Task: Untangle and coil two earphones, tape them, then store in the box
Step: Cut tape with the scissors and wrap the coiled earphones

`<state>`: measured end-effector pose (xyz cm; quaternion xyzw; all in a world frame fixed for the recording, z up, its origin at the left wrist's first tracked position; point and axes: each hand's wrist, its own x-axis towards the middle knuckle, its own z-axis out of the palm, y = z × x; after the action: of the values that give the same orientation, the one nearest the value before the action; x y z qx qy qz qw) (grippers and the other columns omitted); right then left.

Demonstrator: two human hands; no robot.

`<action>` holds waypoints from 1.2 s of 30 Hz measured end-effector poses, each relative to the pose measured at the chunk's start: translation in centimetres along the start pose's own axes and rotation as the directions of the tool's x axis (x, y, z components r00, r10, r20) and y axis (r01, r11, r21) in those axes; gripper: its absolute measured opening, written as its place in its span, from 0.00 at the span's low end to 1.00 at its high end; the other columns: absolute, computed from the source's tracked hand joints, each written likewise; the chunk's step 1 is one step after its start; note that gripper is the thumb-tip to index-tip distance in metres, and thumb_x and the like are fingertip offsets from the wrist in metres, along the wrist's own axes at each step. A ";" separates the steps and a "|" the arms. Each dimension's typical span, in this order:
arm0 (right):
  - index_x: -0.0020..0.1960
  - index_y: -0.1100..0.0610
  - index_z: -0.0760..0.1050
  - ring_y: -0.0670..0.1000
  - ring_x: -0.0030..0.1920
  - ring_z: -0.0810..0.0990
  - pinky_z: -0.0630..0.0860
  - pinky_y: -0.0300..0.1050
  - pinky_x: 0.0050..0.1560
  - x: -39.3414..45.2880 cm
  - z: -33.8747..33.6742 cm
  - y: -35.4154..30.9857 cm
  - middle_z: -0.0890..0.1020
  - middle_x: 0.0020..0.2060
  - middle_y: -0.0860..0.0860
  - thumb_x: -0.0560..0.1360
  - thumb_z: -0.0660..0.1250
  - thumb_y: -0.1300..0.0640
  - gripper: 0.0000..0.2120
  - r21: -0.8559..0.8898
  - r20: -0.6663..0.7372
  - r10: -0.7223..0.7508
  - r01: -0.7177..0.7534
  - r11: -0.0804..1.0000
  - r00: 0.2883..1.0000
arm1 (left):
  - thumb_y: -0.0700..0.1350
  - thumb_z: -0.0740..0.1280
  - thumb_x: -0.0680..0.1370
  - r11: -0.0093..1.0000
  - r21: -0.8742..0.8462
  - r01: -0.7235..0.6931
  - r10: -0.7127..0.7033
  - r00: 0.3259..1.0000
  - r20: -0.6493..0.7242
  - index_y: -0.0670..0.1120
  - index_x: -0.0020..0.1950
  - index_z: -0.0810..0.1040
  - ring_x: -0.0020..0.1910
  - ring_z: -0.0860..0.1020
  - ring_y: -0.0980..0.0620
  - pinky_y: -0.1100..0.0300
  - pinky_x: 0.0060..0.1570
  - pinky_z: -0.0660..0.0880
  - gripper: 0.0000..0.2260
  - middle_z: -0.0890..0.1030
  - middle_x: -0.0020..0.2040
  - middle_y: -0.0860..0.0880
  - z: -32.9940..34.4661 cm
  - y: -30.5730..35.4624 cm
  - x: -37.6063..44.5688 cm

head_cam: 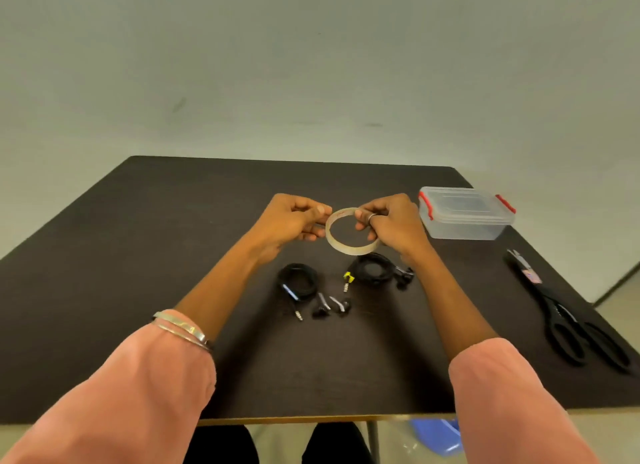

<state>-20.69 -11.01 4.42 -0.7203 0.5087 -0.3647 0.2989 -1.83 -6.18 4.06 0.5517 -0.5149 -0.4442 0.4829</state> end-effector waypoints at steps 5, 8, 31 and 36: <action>0.47 0.57 0.84 0.34 0.26 0.75 0.68 0.26 0.31 1.1 5.0 -1.0 0.85 0.34 0.52 0.76 0.68 0.60 0.05 -0.022 0.013 -0.022 0.022 1.000 1.000 | 0.33 0.65 0.78 0.993 -0.102 -0.055 0.053 0.998 -0.023 0.43 0.55 0.81 0.47 0.83 0.49 0.58 0.50 0.80 0.10 0.84 0.49 0.44 -4.6 -3.1 -1.2; 0.52 0.55 0.81 0.36 0.30 0.78 0.69 0.27 0.32 1.6 7.1 -1.2 0.84 0.37 0.51 0.77 0.66 0.60 0.07 -0.069 0.040 -0.053 0.056 0.996 0.998 | 0.31 0.68 0.74 0.987 -0.144 -0.066 0.061 0.997 -0.041 0.43 0.57 0.81 0.53 0.82 0.49 0.56 0.54 0.79 0.14 0.84 0.53 0.46 -6.1 -4.2 -1.4; 0.50 0.52 0.78 0.50 0.41 0.83 0.81 0.53 0.47 3.3 9.2 0.5 0.84 0.38 0.51 0.77 0.65 0.58 0.04 -0.212 0.091 -0.135 0.152 0.965 0.987 | 0.41 0.73 0.73 0.938 0.326 -0.114 0.199 0.950 -0.239 0.47 0.42 0.83 0.31 0.81 0.55 0.61 0.36 0.80 0.01 0.83 0.36 0.51 -5.8 -5.8 -1.3; 0.51 0.52 0.77 0.50 0.41 0.83 0.80 0.51 0.47 3.3 9.1 0.4 0.84 0.38 0.51 0.77 0.65 0.57 0.04 -0.249 0.108 -0.144 0.167 0.954 0.984 | 0.41 0.75 0.71 0.941 0.316 -0.120 0.204 0.948 -0.245 0.46 0.40 0.81 0.37 0.82 0.53 0.56 0.43 0.82 0.04 0.84 0.42 0.51 -5.7 -6.0 -1.3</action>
<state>-12.64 -13.75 -0.15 -0.8064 0.4795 -0.2856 0.1956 4.52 -4.43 -1.08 0.6295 -0.5479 -0.2393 0.4963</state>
